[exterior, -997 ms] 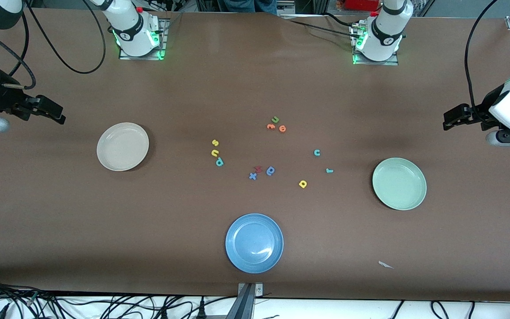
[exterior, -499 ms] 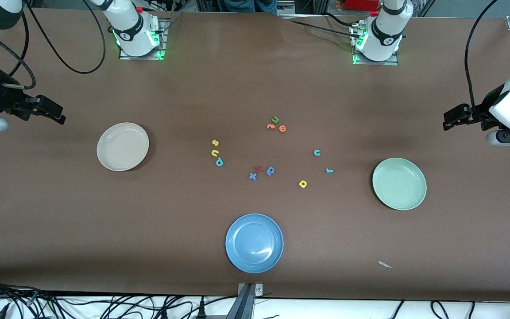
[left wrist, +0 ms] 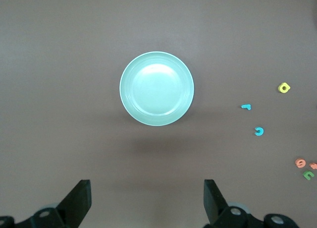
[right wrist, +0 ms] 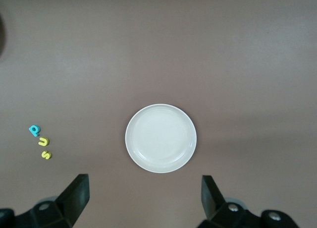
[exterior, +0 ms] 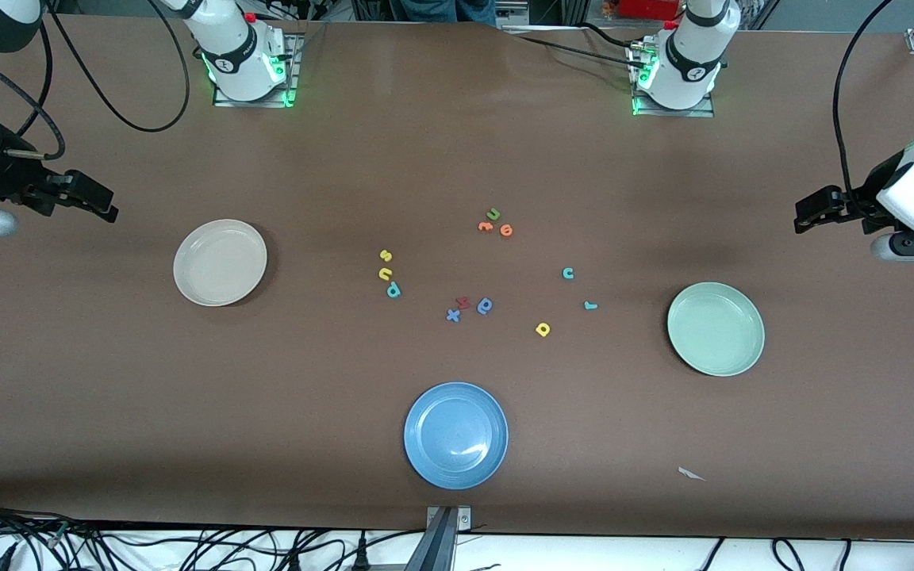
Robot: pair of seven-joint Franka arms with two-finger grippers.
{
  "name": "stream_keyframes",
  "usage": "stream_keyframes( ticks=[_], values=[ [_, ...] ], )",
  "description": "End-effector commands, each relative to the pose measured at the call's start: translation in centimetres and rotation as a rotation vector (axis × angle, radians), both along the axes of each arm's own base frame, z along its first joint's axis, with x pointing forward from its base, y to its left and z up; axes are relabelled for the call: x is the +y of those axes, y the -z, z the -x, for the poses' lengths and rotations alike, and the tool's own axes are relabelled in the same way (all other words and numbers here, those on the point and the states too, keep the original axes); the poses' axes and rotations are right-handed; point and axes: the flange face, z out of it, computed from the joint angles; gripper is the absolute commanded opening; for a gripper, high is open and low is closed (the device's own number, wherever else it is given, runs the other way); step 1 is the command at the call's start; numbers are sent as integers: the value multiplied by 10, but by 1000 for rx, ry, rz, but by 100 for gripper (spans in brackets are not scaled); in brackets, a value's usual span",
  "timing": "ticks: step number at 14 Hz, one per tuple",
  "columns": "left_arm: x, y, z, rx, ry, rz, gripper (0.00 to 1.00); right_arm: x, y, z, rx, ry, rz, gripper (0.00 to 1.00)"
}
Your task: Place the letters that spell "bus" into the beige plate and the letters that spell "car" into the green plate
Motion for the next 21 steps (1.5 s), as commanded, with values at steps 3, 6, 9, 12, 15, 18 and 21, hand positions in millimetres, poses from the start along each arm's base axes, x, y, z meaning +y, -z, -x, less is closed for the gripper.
stream_keyframes(
  ticks=[3,6,9,12,15,18,21],
  values=[
    [4,-5,-2,-11,21,-30,100,1,-4,-1,0,-13,9,100],
    [4,-5,-2,-11,21,-30,100,5,-5,-1,-3,-19,13,100],
    [4,-5,-2,-11,21,-30,100,9,-5,-1,-2,-24,12,100],
    [4,-5,-2,-11,21,-30,100,9,-5,-1,-2,-27,15,100],
    [4,-6,-2,-13,21,-30,100,8,-4,-1,0,-27,15,100],
    [4,-6,-2,-13,21,-30,100,7,-4,-1,2,-23,9,100],
    [4,-6,-2,-13,21,-30,100,3,-4,-1,0,-15,1,100]
  ],
)
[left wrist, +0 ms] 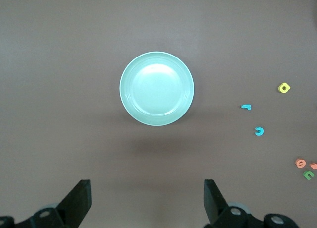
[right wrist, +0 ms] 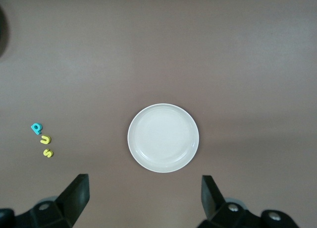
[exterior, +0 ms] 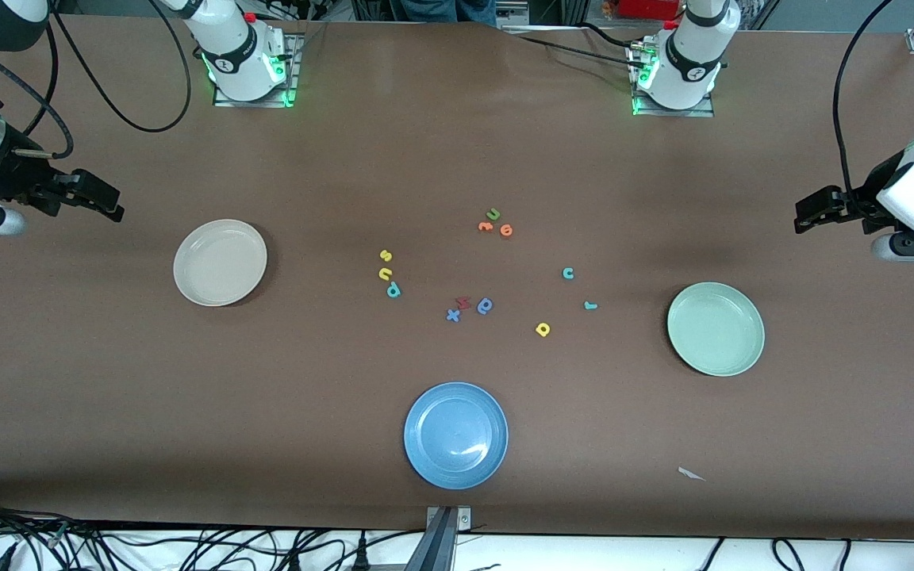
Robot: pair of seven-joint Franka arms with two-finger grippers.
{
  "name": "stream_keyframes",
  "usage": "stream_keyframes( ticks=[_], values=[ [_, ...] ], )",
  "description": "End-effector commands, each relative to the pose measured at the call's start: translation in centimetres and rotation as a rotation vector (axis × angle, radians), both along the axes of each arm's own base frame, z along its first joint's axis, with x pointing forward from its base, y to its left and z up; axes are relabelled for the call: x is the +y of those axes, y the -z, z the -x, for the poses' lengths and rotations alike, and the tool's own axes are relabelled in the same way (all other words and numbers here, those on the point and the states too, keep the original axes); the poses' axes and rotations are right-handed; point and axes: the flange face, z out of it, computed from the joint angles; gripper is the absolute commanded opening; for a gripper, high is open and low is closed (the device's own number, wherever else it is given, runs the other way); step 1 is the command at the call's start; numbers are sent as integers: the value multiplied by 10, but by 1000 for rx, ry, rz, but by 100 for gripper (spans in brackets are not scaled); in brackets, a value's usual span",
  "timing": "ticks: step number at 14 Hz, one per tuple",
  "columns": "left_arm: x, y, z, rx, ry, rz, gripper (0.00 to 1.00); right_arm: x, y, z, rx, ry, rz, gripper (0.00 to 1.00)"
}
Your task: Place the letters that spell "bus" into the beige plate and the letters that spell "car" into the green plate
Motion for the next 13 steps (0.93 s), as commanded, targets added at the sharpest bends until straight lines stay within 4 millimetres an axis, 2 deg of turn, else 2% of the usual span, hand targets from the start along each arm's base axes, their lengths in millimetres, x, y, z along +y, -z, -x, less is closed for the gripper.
stream_keyframes(
  ticks=[1,8,13],
  values=[
    [3,-6,-2,-13,22,-30,100,-4,-4,-1,1,-3,3,100],
    [3,-6,-2,-13,22,-30,100,-7,4,-5,17,2,11,100],
    [3,-6,-2,-13,22,-30,100,-5,25,-7,58,0,11,100]
  ],
)
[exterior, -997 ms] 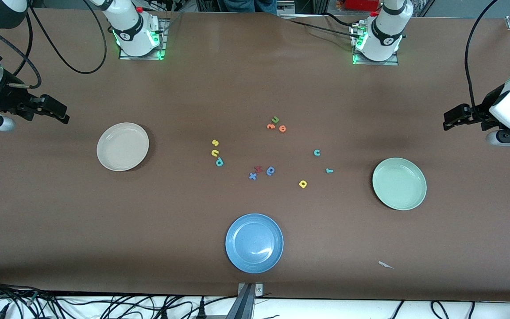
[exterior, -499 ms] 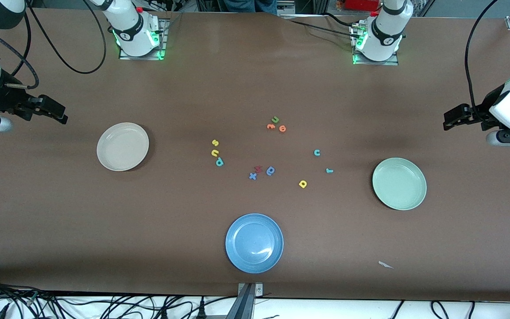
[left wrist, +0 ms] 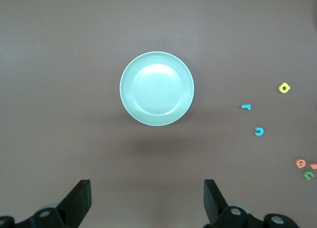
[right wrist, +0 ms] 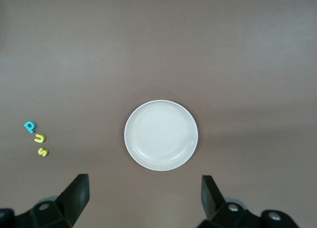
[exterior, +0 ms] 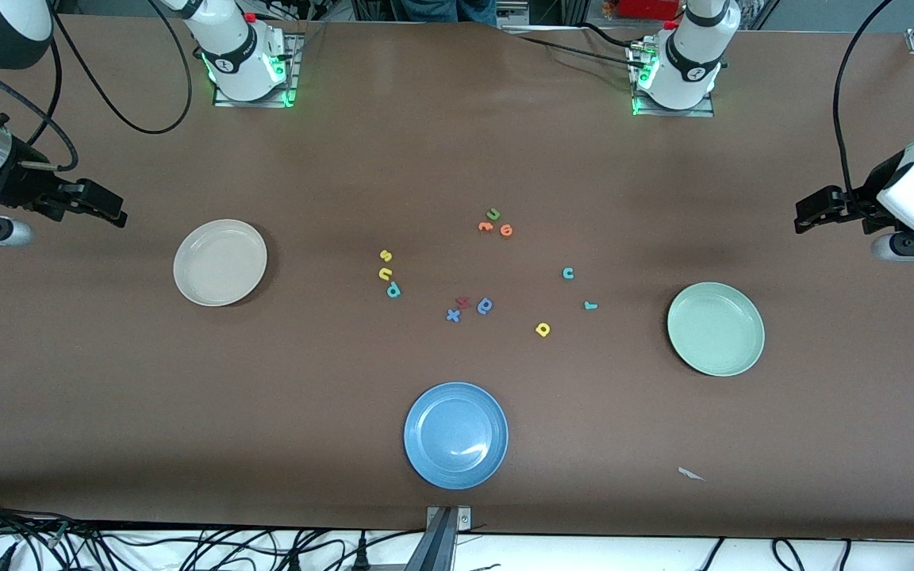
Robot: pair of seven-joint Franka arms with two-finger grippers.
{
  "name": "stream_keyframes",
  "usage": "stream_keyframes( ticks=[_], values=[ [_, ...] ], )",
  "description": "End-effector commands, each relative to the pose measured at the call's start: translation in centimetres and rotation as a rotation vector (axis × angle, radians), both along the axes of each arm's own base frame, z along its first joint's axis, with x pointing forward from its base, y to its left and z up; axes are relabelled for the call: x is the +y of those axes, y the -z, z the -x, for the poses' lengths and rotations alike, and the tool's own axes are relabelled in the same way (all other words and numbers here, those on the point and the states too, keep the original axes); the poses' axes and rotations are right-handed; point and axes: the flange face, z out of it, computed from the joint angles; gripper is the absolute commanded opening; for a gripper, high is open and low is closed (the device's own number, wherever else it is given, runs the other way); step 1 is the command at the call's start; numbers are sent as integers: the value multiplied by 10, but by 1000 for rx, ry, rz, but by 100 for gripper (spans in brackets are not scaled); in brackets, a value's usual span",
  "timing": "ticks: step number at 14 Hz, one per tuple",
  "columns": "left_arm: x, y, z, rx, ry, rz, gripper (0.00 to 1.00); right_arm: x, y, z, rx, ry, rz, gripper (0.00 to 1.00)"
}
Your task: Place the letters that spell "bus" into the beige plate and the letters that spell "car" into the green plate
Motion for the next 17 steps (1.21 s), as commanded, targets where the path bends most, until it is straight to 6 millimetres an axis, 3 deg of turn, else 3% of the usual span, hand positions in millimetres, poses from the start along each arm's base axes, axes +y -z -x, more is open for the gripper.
stream_keyframes(
  ticks=[1,3,5,7,10,12,15,17],
  values=[
    [3,-6,-2,-13,22,-30,100,0,12,0,42,-11,6,100],
    [3,-7,-2,-14,22,-30,100,12,28,2,96,-29,4,100],
    [1,-5,-2,-10,25,-28,100,45,39,-1,107,-70,6,100],
    [0,3,-4,4,27,-27,100,79,64,-10,116,-108,13,100],
    [-20,23,-11,4,54,-11,100,120,95,-21,93,-134,16,100],
    [-49,51,-20,0,86,-4,100,155,119,-20,103,-156,23,100],
    [-90,102,-33,52,82,50,100,223,148,-11,89,-257,24,100],
    [-118,130,-35,45,74,67,100,259,181,-10,61,-310,18,100]
  ],
)
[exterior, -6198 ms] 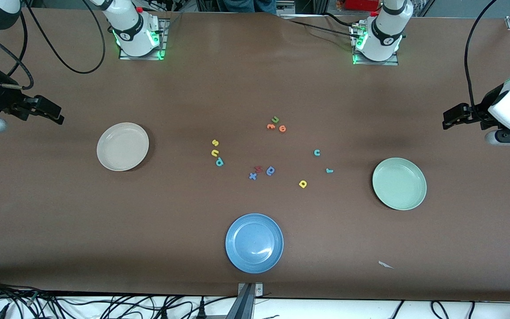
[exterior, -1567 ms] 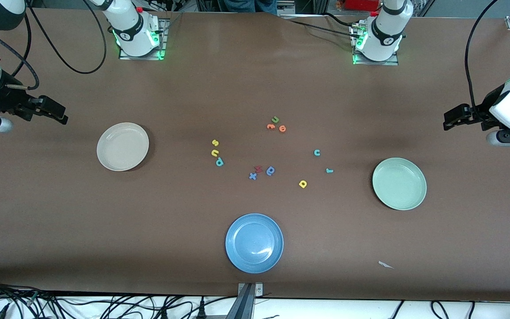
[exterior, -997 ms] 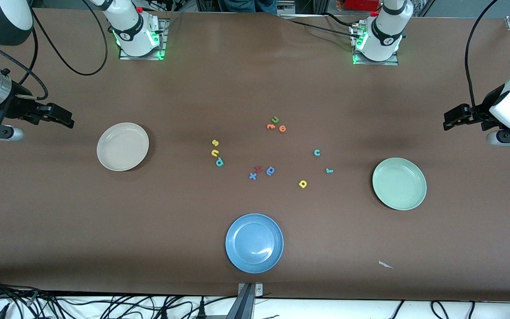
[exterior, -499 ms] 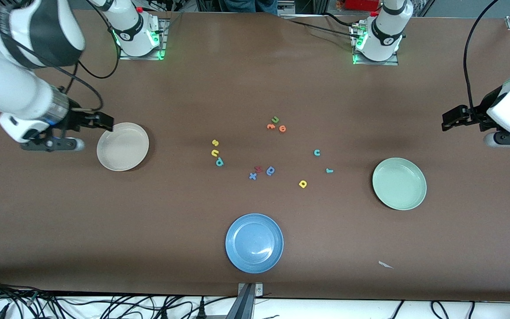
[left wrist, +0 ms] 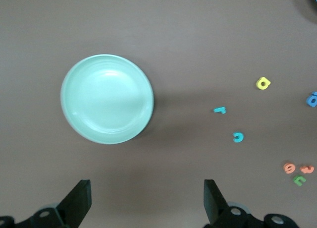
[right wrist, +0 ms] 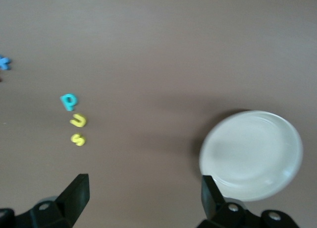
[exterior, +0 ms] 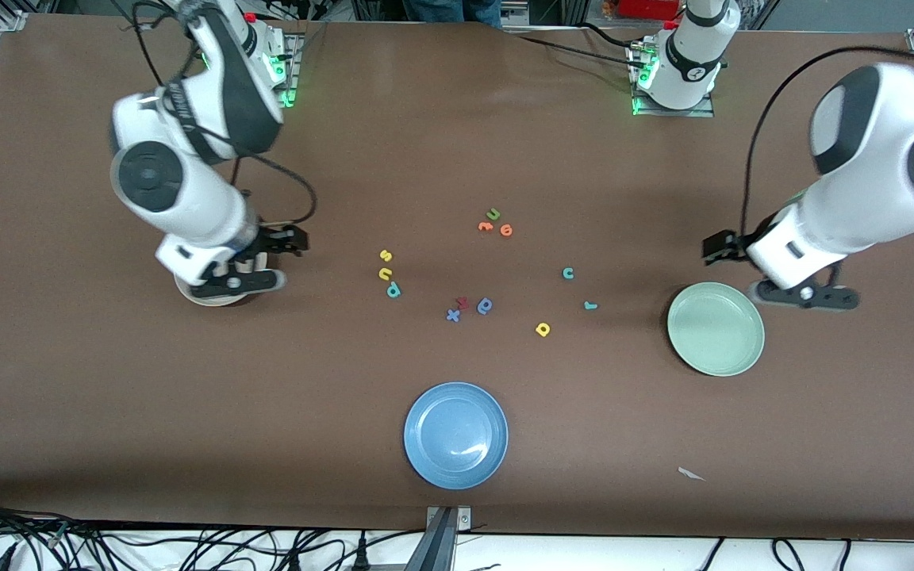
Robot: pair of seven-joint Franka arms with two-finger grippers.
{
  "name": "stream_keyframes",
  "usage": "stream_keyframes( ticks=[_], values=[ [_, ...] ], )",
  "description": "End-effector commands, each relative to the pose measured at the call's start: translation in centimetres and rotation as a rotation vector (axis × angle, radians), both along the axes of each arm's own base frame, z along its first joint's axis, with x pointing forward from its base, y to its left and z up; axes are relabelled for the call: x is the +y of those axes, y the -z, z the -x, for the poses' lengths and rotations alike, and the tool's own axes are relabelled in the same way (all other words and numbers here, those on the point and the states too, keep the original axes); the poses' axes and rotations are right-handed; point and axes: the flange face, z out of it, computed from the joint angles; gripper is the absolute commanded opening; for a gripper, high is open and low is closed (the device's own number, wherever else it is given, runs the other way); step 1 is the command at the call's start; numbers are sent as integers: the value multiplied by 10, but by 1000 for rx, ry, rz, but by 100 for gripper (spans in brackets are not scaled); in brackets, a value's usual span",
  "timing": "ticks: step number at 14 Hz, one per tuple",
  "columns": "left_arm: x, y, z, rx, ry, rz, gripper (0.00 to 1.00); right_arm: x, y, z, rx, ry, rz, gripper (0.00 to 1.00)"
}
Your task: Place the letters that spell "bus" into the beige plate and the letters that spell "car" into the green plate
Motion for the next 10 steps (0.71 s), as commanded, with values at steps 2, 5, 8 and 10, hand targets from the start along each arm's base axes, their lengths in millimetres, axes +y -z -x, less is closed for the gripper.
stream_keyframes(
  ticks=[2,5,8,10],
  values=[
    [-54,53,11,-37,-33,32,100,58,48,2,-53,-74,-22,97],
    [-105,102,43,-80,-90,48,100,90,82,13,-56,-103,-26,82],
    [-131,146,75,-115,-98,63,100,110,113,24,-35,-82,-9,73],
    [-140,170,90,-141,-120,78,100,119,135,29,-41,-84,-11,73]
  ],
)
